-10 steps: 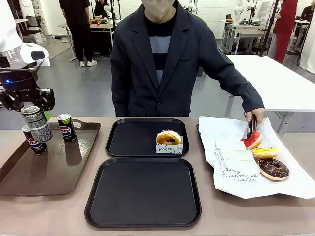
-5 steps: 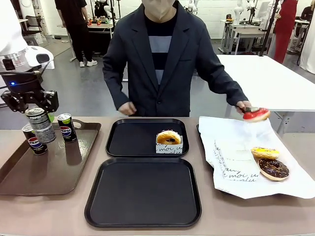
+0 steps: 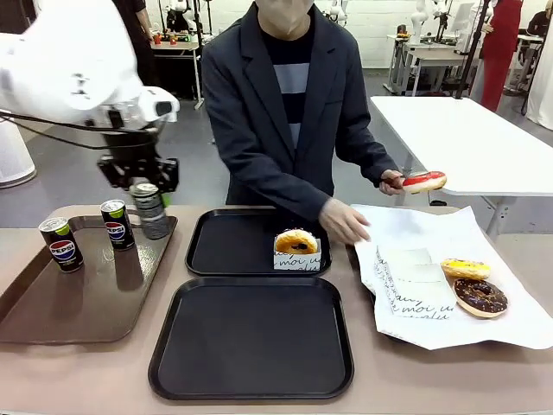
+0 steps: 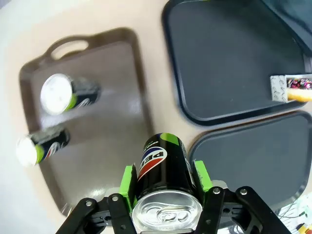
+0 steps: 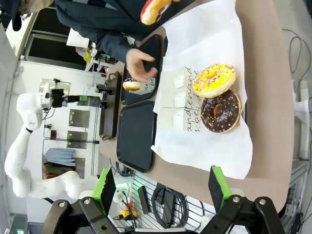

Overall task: Set up donuts and drinks on trays.
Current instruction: Pick up one Pepsi coke and place it on the Flat Tray.

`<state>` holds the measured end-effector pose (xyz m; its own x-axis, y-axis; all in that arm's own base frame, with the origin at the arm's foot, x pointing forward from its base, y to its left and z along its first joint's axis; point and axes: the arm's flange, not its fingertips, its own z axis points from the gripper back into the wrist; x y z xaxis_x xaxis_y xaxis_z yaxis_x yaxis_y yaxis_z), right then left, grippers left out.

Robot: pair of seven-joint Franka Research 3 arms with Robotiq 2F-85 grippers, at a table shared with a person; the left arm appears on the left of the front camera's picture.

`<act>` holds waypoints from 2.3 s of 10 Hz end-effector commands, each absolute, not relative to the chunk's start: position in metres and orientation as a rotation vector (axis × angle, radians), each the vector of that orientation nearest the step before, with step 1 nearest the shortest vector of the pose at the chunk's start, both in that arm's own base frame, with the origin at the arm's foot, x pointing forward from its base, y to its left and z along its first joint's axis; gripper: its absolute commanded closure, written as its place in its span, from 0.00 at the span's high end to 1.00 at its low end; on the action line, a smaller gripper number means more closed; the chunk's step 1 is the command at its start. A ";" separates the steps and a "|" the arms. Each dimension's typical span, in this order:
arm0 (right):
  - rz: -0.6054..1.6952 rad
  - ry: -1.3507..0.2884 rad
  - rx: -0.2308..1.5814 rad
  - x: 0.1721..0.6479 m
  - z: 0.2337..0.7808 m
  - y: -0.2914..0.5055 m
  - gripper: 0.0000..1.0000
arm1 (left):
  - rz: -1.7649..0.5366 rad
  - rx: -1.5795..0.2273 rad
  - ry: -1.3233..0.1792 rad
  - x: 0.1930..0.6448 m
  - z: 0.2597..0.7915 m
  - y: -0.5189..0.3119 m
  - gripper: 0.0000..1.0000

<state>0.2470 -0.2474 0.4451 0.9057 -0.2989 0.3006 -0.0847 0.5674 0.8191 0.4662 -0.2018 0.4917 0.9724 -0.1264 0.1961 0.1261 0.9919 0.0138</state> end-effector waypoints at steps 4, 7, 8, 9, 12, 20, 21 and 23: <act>-0.122 -0.469 0.993 0.249 0.446 -0.247 1.00 | -0.190 0.016 -0.265 0.536 0.462 -0.271 0.58; -0.122 -0.469 0.993 0.249 0.446 -0.247 1.00 | -0.212 -0.009 -0.229 0.537 0.451 -0.271 0.58; -0.122 -0.469 0.993 0.249 0.446 -0.247 1.00 | -0.200 0.025 -0.162 0.514 0.463 -0.253 0.58; -0.122 -0.469 0.993 0.249 0.446 -0.247 1.00 | -0.267 0.052 -0.107 0.472 0.482 -0.224 0.58; -0.122 -0.469 0.993 0.249 0.446 -0.247 1.00 | -0.409 0.052 -0.146 0.356 0.521 -0.162 0.58; -0.122 -0.469 0.993 0.249 0.446 -0.247 1.00 | -0.389 0.066 -0.148 0.335 0.526 -0.152 0.58; -0.122 -0.469 0.993 0.249 0.446 -0.247 1.00 | -0.389 0.066 -0.148 0.335 0.526 -0.152 0.58; -0.122 -0.469 0.993 0.249 0.446 -0.247 1.00 | -0.389 0.066 -0.148 0.335 0.526 -0.152 0.58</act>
<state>0.2470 -0.2473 0.4449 0.9060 -0.2989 0.2997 -0.0842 0.5667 0.8196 0.3341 -0.1502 0.5209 0.9163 -0.3797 0.1276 0.3704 0.9244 0.0911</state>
